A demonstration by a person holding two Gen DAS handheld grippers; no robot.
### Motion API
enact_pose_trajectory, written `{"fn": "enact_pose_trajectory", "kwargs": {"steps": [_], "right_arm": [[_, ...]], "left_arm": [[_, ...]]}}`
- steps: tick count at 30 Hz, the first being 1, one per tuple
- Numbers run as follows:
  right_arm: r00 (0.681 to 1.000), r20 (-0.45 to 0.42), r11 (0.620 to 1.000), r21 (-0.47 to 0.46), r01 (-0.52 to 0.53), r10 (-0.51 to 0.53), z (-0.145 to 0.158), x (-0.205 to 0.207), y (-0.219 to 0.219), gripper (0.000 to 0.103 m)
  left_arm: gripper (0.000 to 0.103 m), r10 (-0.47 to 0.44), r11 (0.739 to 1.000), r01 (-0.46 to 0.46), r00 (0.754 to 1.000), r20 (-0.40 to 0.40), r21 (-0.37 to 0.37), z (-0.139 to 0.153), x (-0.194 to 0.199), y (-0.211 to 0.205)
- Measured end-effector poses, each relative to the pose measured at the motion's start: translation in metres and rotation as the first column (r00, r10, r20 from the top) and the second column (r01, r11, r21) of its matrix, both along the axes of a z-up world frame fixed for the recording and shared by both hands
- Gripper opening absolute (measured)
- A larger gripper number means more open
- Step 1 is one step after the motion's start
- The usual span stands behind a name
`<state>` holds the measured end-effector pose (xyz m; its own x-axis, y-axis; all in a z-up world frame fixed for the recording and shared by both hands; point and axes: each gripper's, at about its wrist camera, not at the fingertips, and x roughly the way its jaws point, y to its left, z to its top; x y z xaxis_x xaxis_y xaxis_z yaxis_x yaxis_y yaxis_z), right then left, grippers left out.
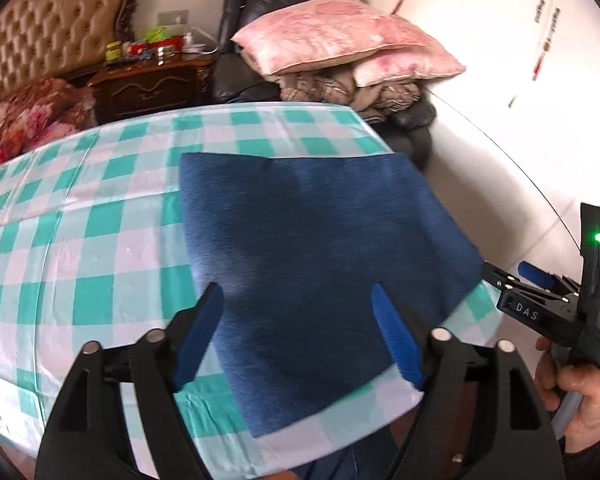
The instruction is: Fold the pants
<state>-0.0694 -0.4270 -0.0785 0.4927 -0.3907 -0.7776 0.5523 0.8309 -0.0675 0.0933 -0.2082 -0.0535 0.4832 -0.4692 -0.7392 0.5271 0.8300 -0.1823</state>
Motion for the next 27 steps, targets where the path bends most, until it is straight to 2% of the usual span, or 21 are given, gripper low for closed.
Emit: {"fn": "enact_pose_trajectory", "kwargs": {"steps": [3, 5, 10, 15, 21, 27], "right_arm": [[1.0, 0.02, 1.0, 0.01, 0.006, -0.006, 0.013, -0.01, 0.008, 0.075], [0.999, 0.033, 1.0, 0.002, 0.013, -0.013, 0.022, -0.015, 0.013, 0.075], [0.999, 0.048, 1.0, -0.02, 0.003, -0.002, 0.034, -0.022, 0.025, 0.076], [0.999, 0.053, 1.0, -0.022, 0.012, -0.011, 0.037, -0.024, 0.028, 0.076], [0.999, 0.047, 1.0, -0.018, 0.009, -0.008, 0.037, -0.025, 0.029, 0.076], [0.999, 0.043, 1.0, -0.016, 0.009, -0.008, 0.036, -0.023, 0.027, 0.076]], "left_arm": [[0.101, -0.023, 1.0, 0.022, 1.0, -0.01, -0.018, 0.004, -0.008, -0.001], [0.101, -0.027, 0.999, 0.027, 1.0, -0.01, -0.03, 0.007, -0.015, -0.001], [0.101, -0.03, 0.999, 0.03, 0.999, 0.04, 0.022, 0.012, -0.028, -0.006], [0.101, -0.038, 0.999, 0.039, 0.999, 0.033, -0.022, 0.017, -0.029, -0.003], [0.101, -0.032, 0.999, 0.034, 0.999, 0.042, -0.041, 0.022, -0.03, -0.001], [0.101, -0.021, 1.0, 0.022, 0.999, 0.049, -0.015, 0.02, -0.03, -0.005]]}}
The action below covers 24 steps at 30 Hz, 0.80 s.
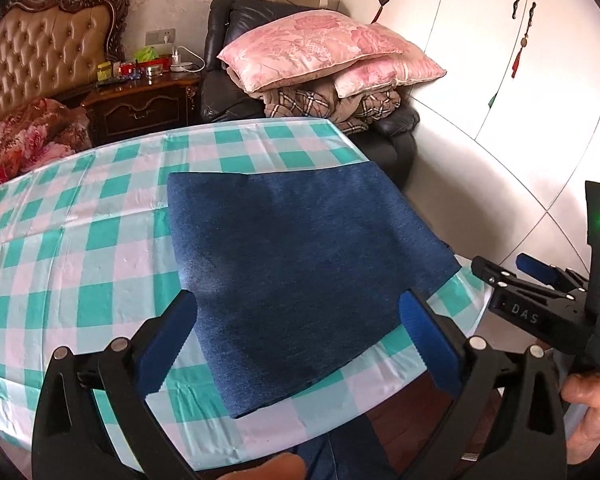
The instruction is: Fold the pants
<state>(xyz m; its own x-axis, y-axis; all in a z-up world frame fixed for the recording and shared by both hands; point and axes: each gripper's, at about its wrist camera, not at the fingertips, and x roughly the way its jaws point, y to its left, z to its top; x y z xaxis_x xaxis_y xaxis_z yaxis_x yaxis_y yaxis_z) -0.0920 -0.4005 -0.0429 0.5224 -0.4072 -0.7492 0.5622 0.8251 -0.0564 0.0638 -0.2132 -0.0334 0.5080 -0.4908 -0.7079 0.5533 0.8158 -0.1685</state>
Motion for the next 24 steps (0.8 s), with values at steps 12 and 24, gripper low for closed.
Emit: {"fn": "enact_pose_trajectory", "kwargs": {"steps": [12, 24], "right_arm": [[1.0, -0.001, 1.0, 0.005, -0.001, 0.001, -0.0033, -0.0001, -0.0045, 0.076], [1.0, -0.005, 1.0, 0.009, -0.003, 0.003, -0.0066, 0.0004, -0.0056, 0.076]], "left_arm": [[0.101, 0.004, 1.0, -0.004, 1.0, -0.007, 0.018, -0.004, 0.0016, -0.0022], [0.101, 0.008, 1.0, -0.007, 1.0, -0.02, 0.021, -0.0085, 0.0063, -0.0039]]}}
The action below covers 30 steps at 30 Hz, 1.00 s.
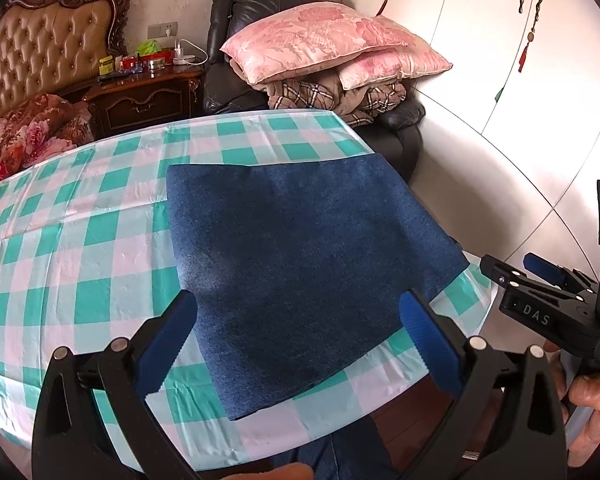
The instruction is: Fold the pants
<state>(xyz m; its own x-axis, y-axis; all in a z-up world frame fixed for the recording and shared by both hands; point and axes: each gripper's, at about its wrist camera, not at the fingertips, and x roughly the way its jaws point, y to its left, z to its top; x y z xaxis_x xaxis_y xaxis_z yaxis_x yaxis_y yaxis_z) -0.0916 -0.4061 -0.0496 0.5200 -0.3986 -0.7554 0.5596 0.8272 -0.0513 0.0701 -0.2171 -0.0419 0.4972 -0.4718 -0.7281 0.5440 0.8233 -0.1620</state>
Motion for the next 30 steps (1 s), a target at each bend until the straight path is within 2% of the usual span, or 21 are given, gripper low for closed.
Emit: {"fn": "enact_pose_trajectory", "kwargs": {"steps": [22, 25, 28, 30], "right_arm": [[1.0, -0.004, 1.0, 0.008, 0.0, 0.001, -0.003, 0.001, 0.0, 0.076], [1.0, -0.004, 1.0, 0.011, -0.001, 0.001, -0.003, 0.001, -0.001, 0.076], [1.0, 0.001, 1.0, 0.026, 0.009, -0.009, -0.007, 0.0, -0.003, 0.076], [1.0, 0.018, 0.998, 0.05, 0.023, -0.024, -0.011, -0.002, -0.007, 0.076]], "left_arm": [[0.101, -0.009, 1.0, 0.009, 1.0, -0.014, -0.003, -0.003, -0.001, -0.006], [0.101, -0.03, 0.999, 0.028, 0.999, -0.033, -0.041, -0.007, 0.002, -0.007], [0.101, -0.017, 0.999, 0.015, 0.999, -0.045, -0.047, -0.011, 0.008, -0.01], [0.101, -0.048, 0.993, 0.036, 0.993, -0.105, -0.113, -0.014, 0.016, -0.005]]}}
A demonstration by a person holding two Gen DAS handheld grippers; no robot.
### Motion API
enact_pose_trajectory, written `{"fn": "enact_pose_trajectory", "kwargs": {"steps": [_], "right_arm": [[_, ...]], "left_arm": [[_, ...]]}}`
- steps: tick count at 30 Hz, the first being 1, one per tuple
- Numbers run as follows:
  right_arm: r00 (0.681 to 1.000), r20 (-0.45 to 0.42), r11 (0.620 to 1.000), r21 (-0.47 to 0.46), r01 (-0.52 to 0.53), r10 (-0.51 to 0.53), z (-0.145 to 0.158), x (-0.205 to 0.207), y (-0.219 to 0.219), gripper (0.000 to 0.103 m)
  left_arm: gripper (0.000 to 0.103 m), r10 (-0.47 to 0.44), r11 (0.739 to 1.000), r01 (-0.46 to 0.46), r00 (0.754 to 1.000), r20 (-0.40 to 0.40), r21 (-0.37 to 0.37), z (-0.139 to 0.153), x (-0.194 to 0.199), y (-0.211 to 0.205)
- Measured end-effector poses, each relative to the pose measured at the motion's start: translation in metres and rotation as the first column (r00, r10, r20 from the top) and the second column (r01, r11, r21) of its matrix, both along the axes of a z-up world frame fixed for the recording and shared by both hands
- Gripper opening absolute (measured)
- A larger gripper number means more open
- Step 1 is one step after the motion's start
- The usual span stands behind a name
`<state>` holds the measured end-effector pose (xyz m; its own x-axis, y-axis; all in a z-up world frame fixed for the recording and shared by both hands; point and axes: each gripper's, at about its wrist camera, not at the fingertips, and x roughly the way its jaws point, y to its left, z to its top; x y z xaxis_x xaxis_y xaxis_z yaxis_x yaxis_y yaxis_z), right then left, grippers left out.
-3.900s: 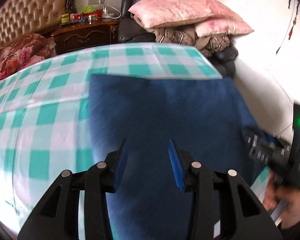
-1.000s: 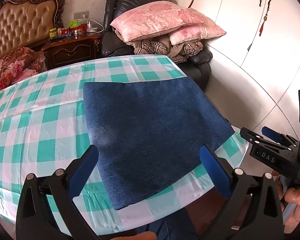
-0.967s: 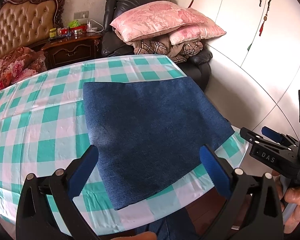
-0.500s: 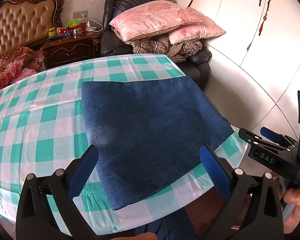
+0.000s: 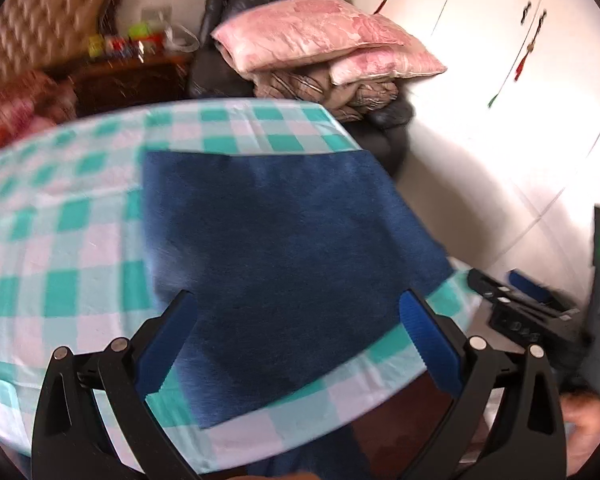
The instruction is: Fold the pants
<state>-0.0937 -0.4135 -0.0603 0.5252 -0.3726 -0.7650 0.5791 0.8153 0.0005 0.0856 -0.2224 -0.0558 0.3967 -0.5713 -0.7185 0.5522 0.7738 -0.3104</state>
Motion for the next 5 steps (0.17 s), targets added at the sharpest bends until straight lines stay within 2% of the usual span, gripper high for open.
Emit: {"fn": "enact_pose_trajectory", "kwargs": {"steps": [2, 5], "right_arm": [[1.0, 0.015, 0.999, 0.038, 0.017, -0.018, -0.005, 0.0, -0.007, 0.076], [0.998, 0.052, 0.996, 0.078, 0.042, -0.046, -0.012, 0.002, -0.017, 0.077]], "left_arm": [[0.101, 0.027, 1.0, -0.027, 1.0, 0.016, -0.014, 0.002, 0.003, 0.014], [0.101, 0.194, 0.981, -0.193, 0.978, 0.077, -0.016, 0.005, 0.006, 0.075]]}}
